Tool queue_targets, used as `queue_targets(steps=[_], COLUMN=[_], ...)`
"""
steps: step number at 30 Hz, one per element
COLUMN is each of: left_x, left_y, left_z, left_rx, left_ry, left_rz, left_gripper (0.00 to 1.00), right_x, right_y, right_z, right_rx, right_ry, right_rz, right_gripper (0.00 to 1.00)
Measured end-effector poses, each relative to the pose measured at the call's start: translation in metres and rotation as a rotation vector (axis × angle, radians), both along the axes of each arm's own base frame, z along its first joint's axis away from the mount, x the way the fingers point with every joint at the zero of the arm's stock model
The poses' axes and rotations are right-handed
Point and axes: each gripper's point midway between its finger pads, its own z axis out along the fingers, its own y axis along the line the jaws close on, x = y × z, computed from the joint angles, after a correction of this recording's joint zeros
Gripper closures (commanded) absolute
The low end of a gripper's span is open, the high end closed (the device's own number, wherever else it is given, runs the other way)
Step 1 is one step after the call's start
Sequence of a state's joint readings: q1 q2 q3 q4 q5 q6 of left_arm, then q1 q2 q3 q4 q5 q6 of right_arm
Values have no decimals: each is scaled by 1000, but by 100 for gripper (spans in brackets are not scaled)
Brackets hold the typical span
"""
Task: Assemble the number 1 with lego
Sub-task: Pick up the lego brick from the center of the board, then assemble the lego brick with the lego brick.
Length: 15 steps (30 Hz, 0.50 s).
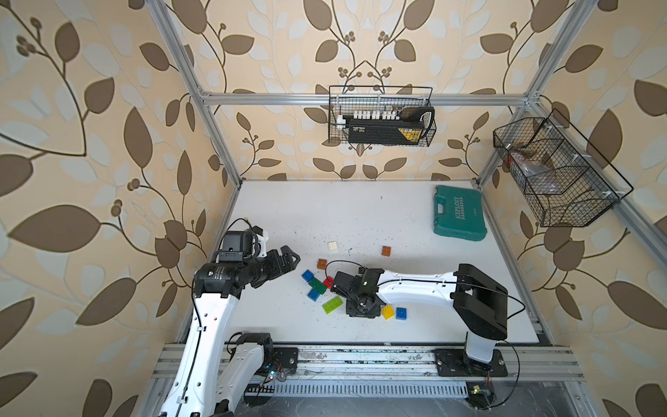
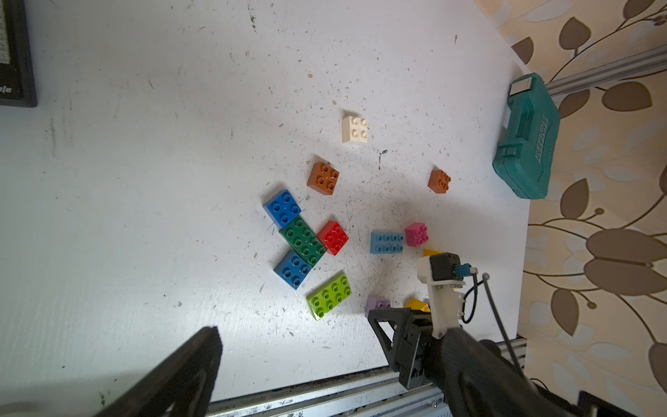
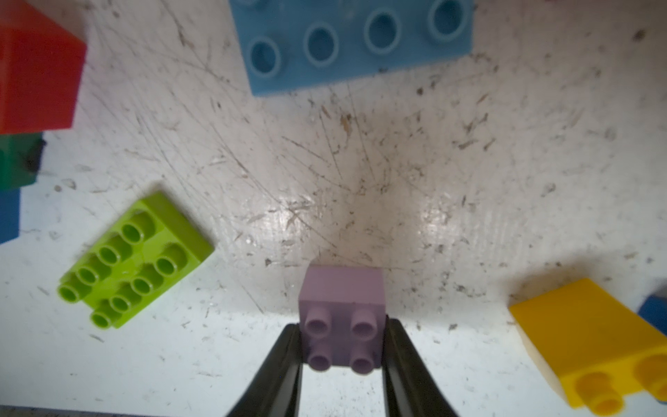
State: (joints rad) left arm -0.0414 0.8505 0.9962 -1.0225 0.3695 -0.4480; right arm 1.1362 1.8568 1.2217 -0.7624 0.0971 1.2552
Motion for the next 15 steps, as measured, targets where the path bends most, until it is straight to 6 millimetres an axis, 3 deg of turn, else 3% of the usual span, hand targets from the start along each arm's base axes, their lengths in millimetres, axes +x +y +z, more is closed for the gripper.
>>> queue_targets(steps=[2,7,15], left_x=[0,0,0], left_y=[0,0,0], left_z=[0,0,0], left_rx=[0,0,0], left_ry=[0,0,0], left_rz=[0,0,0], left_gripper=[1,1,1], right_x=[4,19,83], right_y=[-2,-12,-32], right_z=[1,8,55], right_rx=[-6,-24,44], right_ry=[-6,-14,-77], right_rz=[5,11,15], right_gripper=[85,90,90])
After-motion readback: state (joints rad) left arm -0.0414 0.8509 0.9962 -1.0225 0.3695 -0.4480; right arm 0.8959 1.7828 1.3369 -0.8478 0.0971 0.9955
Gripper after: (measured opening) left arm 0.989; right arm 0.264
